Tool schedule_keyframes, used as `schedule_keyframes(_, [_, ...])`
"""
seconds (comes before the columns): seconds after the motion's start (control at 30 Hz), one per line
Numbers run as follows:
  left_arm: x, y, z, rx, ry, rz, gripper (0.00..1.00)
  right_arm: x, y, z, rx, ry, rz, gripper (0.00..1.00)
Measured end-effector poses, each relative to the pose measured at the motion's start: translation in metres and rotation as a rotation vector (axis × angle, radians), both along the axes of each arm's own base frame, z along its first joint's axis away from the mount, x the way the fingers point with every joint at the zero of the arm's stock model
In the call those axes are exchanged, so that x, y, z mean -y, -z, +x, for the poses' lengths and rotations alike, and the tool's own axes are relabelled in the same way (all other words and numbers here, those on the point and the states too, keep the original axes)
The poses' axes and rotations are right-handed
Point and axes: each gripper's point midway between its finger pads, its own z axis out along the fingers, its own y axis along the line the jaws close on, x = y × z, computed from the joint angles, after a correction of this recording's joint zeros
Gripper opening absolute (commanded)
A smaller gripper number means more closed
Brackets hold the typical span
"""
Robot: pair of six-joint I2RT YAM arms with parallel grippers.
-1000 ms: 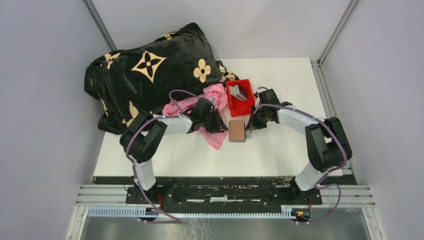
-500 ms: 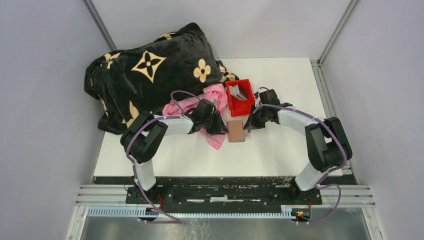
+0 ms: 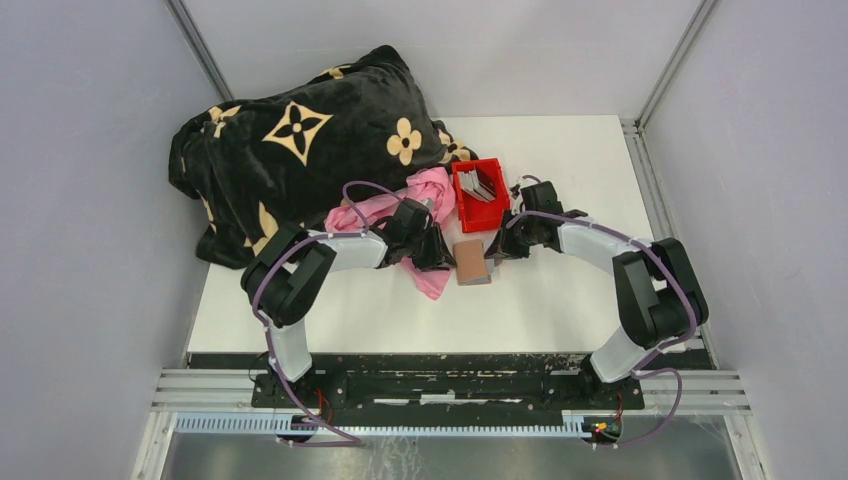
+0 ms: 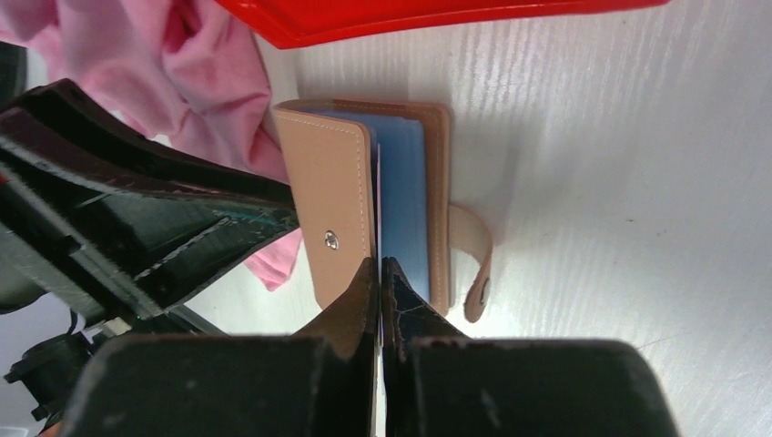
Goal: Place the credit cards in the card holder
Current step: Open the card holder at the center of the board.
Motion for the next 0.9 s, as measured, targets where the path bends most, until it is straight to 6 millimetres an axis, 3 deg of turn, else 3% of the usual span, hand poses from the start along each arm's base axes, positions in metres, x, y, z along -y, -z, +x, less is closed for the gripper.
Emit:
schedule_keyframes(0.37, [0.007, 0.001, -0.004, -0.001, 0.025, 0.003, 0.34, -0.012, -0.033, 0.014, 0.063, -0.013, 0.066, 0.01])
schedule_keyframes(0.9, [0.019, 0.001, -0.003, 0.007, 0.062, -0.028, 0.34, -0.043, -0.035, -0.009, 0.053, -0.108, 0.068, 0.01])
